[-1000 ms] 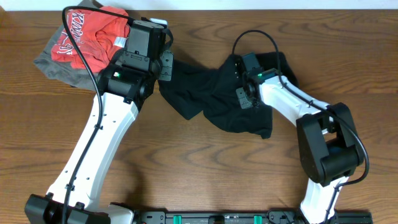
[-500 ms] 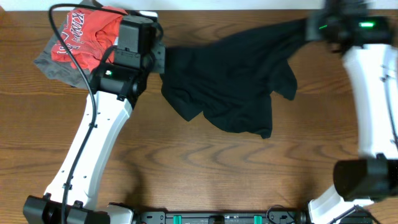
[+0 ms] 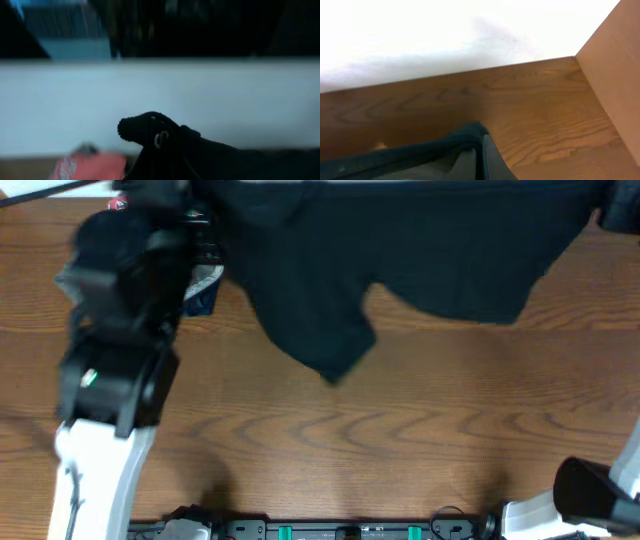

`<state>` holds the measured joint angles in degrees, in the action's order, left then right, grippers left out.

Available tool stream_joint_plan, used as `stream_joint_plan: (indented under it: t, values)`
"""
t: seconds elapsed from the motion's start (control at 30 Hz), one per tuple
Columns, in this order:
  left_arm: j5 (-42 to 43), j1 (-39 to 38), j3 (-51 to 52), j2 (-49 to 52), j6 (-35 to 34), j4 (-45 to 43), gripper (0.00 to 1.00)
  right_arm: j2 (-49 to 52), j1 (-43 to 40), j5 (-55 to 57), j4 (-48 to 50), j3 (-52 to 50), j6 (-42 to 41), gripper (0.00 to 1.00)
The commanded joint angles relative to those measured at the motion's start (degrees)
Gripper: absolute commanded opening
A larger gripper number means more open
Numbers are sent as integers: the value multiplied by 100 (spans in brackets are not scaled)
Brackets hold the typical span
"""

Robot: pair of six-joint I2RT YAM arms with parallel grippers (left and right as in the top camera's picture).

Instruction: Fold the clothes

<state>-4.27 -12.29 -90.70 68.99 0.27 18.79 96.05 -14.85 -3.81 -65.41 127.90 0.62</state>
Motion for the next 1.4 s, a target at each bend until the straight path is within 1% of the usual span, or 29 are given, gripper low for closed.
stream_joint_plan:
  t: [0.0,0.2,0.4,0.53,0.63,0.8,0.93,1.03,1.17,1.37]
  values:
    - [-369,48,-400,-476,116,-90,6,-426,-455,310,-11,219,168,1]
    - [-369,-133,-433,-1058,116,212,6,-970,-890,28,-348,219,332,1]
    - [-369,-140,-433,-1270,114,658,6,-1259,-986,31,-1021,219,332,1]
    - [-369,-140,-433,-1283,85,1036,6,-1263,-990,35,-1718,216,332,1]
    - [-369,-140,-431,-1235,-140,1541,6,-1150,-990,66,-2352,205,339,1]
    - [-372,-140,-431,-898,-214,2371,6,-780,-988,319,-2916,205,376,1]
    - [-372,-140,-431,-457,-214,2747,6,-437,-988,267,-2994,205,374,1]
    - [-372,-140,-433,-289,-214,2640,6,-348,-988,203,-2828,208,374,1]
    - [-372,-140,-566,-367,-212,2441,6,-466,-988,109,-2662,278,374,1]
    - [-372,-140,-1051,-839,-210,2533,6,-1032,-994,37,-2634,391,260,1]
